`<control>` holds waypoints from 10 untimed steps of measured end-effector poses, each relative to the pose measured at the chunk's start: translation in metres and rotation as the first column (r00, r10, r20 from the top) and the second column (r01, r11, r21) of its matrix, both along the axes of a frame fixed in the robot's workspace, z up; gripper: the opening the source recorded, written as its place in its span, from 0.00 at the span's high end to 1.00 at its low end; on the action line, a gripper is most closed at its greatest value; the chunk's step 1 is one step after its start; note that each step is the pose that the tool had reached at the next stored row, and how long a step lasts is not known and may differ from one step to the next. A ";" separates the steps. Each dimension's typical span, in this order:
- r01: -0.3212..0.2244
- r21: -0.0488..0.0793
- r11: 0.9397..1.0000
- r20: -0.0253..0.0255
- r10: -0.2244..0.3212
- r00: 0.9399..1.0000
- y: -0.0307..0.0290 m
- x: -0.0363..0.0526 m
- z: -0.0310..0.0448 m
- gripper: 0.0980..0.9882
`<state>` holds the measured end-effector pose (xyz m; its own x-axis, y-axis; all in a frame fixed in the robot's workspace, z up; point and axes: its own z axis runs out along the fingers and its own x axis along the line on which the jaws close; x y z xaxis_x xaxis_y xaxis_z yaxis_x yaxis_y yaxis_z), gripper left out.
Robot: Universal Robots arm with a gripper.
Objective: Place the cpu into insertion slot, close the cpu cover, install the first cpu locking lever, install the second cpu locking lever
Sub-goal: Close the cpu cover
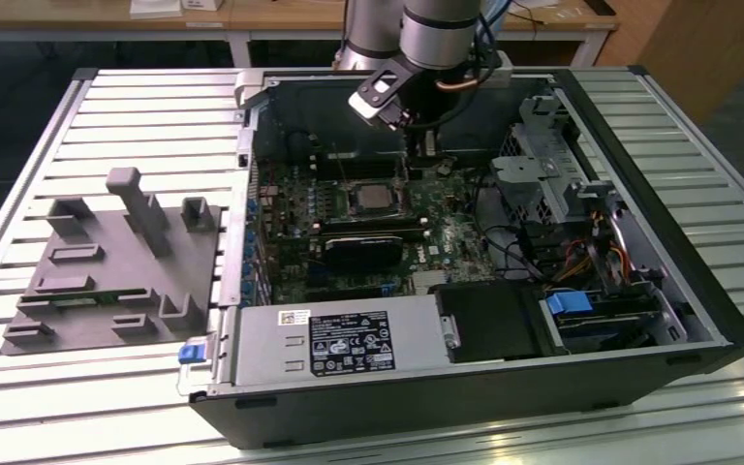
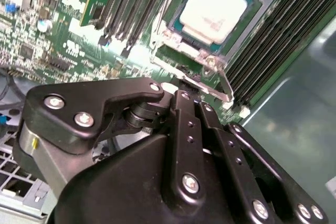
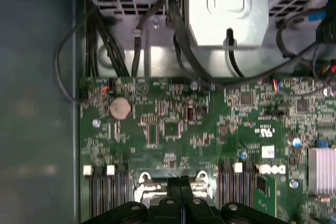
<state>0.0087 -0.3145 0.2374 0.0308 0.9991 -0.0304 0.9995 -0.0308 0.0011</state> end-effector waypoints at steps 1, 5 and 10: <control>0.000 0.000 1.000 0.000 0.000 1.000 0.0000 -0.0017 0.0000 1.00; 0.000 0.000 1.000 0.001 0.000 1.000 0.0001 -0.0047 0.0000 1.00; 0.000 0.000 1.000 0.009 0.000 1.000 0.0001 -0.0075 0.0000 1.00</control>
